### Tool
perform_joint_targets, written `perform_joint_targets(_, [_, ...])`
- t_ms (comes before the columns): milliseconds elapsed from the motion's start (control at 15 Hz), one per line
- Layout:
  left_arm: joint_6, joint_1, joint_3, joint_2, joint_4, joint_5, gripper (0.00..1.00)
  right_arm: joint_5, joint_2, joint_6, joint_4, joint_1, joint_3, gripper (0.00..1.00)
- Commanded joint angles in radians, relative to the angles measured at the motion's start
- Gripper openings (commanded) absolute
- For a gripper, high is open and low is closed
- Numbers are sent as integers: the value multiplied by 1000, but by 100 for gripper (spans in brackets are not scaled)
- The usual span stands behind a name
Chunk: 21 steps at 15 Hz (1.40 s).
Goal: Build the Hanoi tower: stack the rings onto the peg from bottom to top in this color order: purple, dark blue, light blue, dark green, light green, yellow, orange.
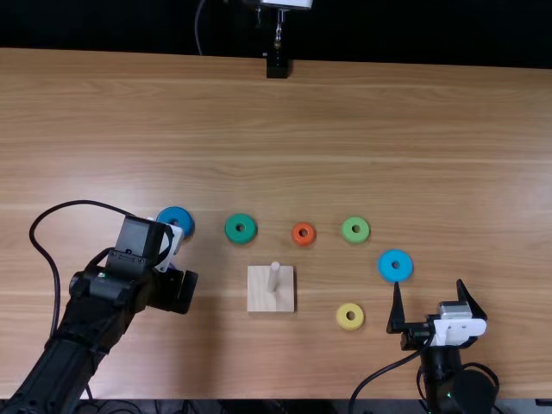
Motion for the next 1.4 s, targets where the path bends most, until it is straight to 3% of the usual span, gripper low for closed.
perform_joint_targets(0, [9,-1,34,32,-23,1,100,9,-19,6,-12,-12,-13,100])
perform_joint_targets(467, [8,7,109,111,-53,-23,100,9,-19,6,-12,-12,-13,100])
perform_joint_targets(600, [9,8,115,117,-55,-113,100,9,-19,6,-12,-12,-13,100])
perform_joint_targets(667, [11,7,116,123,-55,-135,100,11,-19,6,-12,-12,-13,100])
perform_joint_targets(1333, [13,7,115,210,-40,-126,100,9,-19,6,-12,-12,-12,100])
